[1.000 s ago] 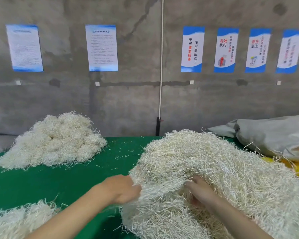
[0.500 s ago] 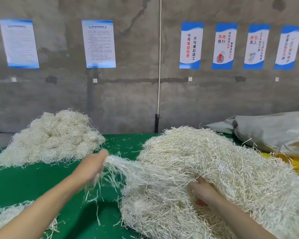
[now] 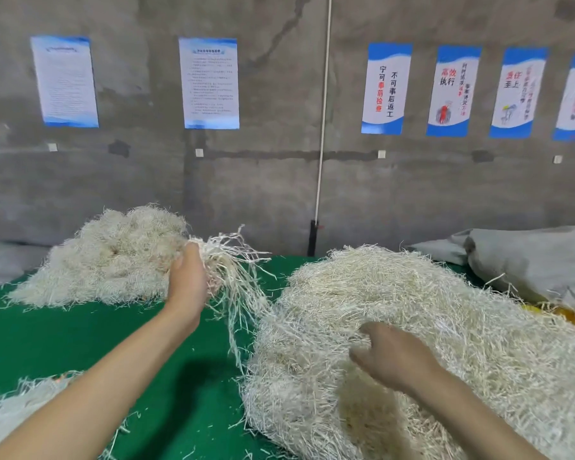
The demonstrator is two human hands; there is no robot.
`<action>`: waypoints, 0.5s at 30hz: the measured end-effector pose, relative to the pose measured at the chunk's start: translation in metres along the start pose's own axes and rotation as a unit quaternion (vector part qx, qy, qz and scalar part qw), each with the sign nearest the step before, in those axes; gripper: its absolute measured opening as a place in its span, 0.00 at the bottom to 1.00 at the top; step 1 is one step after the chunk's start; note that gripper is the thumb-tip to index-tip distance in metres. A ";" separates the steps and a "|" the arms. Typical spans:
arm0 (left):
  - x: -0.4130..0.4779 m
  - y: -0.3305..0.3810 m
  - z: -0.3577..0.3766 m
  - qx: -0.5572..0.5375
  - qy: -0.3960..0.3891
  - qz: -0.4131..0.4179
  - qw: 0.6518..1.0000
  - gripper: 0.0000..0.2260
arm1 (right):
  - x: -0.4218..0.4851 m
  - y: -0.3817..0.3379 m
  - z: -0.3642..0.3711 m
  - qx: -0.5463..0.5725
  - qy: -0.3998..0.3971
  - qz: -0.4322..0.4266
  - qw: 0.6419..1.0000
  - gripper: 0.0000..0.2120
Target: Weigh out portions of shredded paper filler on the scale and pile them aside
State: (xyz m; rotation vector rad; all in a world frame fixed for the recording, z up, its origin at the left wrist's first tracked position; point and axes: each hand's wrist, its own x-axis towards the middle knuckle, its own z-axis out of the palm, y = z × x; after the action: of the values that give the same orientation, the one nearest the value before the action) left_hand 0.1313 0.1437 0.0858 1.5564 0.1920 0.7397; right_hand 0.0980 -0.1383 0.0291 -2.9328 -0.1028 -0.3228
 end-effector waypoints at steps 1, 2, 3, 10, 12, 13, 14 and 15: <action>-0.004 0.003 0.005 -0.008 -0.006 0.005 1.000 0.15 | -0.001 -0.011 -0.015 0.004 0.084 -0.018 0.996 0.20; -0.006 0.007 0.009 -0.028 -0.021 -0.003 0.999 0.13 | -0.001 -0.021 -0.026 0.028 0.156 -0.035 0.987 0.21; -0.008 0.012 0.012 -0.071 -0.040 -0.024 0.996 0.11 | 0.001 -0.030 -0.033 0.068 0.192 -0.057 0.977 0.23; -0.035 0.049 0.021 -0.322 -0.195 -0.103 0.921 0.12 | 0.026 -0.085 -0.014 0.434 -0.141 -0.029 0.889 0.46; -0.040 0.050 0.021 -0.314 -0.260 -0.093 0.908 0.14 | 0.035 -0.092 -0.012 0.555 -0.145 0.014 0.819 0.32; -0.042 0.047 0.022 -0.286 -0.277 -0.082 0.914 0.15 | 0.039 -0.097 -0.015 0.611 -0.141 0.028 0.778 0.22; -0.043 0.042 0.023 -0.246 -0.288 -0.077 0.922 0.16 | 0.040 -0.101 -0.019 0.661 -0.134 0.037 0.738 0.14; -0.045 0.036 0.024 -0.194 -0.288 -0.079 0.934 0.23 | 0.040 -0.106 -0.026 0.704 -0.120 0.039 0.699 0.08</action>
State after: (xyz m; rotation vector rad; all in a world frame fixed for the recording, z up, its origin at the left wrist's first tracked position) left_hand 0.0987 0.0945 0.1055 1.2937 -0.2505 0.1554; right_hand 0.1219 -0.0379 0.0820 -1.3895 -0.1600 0.1531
